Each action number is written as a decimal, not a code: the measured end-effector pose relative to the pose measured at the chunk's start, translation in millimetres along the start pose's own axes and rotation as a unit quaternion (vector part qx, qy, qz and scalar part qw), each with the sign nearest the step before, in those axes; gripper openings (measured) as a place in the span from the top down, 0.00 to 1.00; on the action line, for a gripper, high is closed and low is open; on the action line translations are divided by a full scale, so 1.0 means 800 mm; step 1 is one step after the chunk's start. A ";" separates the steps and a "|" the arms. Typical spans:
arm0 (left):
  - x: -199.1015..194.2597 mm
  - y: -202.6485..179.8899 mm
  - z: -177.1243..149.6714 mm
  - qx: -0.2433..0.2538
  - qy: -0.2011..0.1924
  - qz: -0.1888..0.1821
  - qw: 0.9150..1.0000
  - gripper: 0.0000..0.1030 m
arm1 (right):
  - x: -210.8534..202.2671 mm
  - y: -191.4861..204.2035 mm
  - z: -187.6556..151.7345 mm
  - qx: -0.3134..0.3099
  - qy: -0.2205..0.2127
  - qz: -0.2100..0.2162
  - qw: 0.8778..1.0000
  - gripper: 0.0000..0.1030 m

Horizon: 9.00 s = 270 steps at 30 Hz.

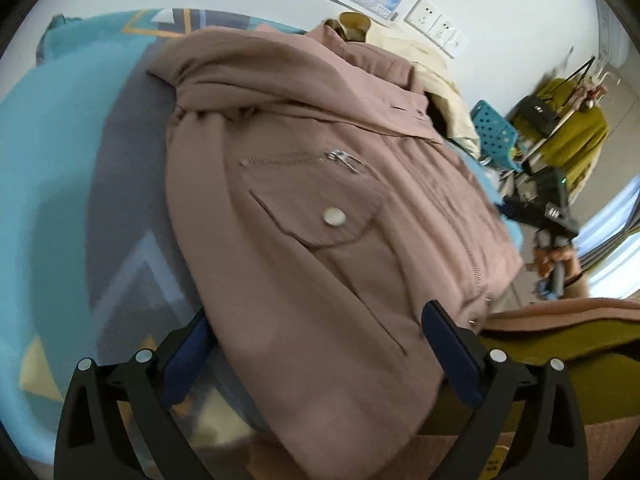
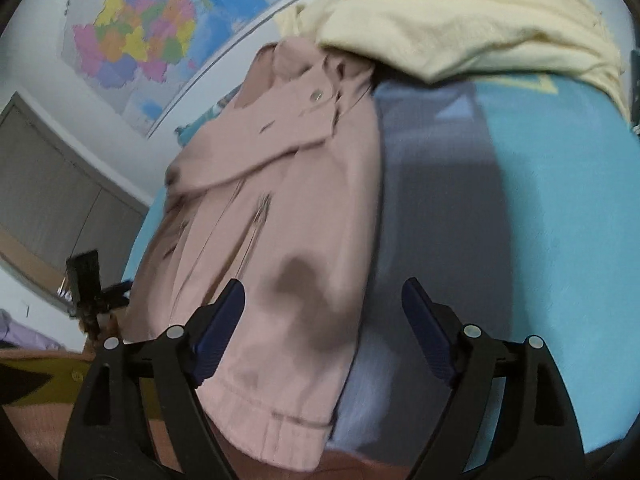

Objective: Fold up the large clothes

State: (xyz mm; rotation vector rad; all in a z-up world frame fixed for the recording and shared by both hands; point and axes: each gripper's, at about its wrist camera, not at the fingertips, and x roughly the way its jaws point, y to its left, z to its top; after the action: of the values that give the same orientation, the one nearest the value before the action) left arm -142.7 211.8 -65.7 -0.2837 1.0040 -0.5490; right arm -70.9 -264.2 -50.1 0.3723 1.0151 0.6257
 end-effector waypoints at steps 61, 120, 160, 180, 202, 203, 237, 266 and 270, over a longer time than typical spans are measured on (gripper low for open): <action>-0.123 -0.021 0.000 -0.068 -0.150 -0.011 0.986 0.99 | -0.055 0.116 -0.033 -0.050 -0.052 0.276 0.958 0.94; 0.052 0.011 0.263 0.129 -0.042 0.151 0.979 0.22 | 0.235 0.172 0.224 -0.215 0.047 -0.078 0.972 0.20; 0.014 0.104 0.194 0.006 -0.090 0.155 0.984 0.07 | 0.078 0.069 0.108 -0.118 -0.066 -0.085 0.987 0.13; -0.011 0.109 0.114 -0.087 -0.047 0.094 0.991 0.84 | 0.001 0.044 0.081 -0.087 -0.040 -0.004 0.995 0.95; 0.114 0.019 0.202 0.075 0.023 0.163 0.984 0.45 | 0.204 0.149 0.135 -0.163 0.045 -0.080 0.982 0.57; 0.116 0.021 0.201 0.074 0.018 0.170 0.982 0.60 | 0.203 0.144 0.134 -0.162 0.045 -0.074 0.983 0.75; 0.103 0.117 0.260 -0.026 -0.043 0.228 0.972 0.41 | 0.165 0.080 0.158 -0.117 -0.019 -0.120 0.986 0.79; 0.043 0.083 0.156 -0.005 -0.088 0.202 0.975 0.32 | 0.012 0.047 0.060 -0.068 -0.095 -0.102 0.988 0.39; 0.055 0.090 0.158 -0.010 -0.078 0.209 0.975 0.31 | 0.027 0.025 0.034 -0.035 -0.066 -0.114 0.991 0.49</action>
State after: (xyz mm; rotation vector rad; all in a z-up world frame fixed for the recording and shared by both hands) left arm 6.1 244.0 -65.9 -0.1236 0.8844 -0.1318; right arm -45.0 -235.2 -40.3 0.2287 0.8923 0.4233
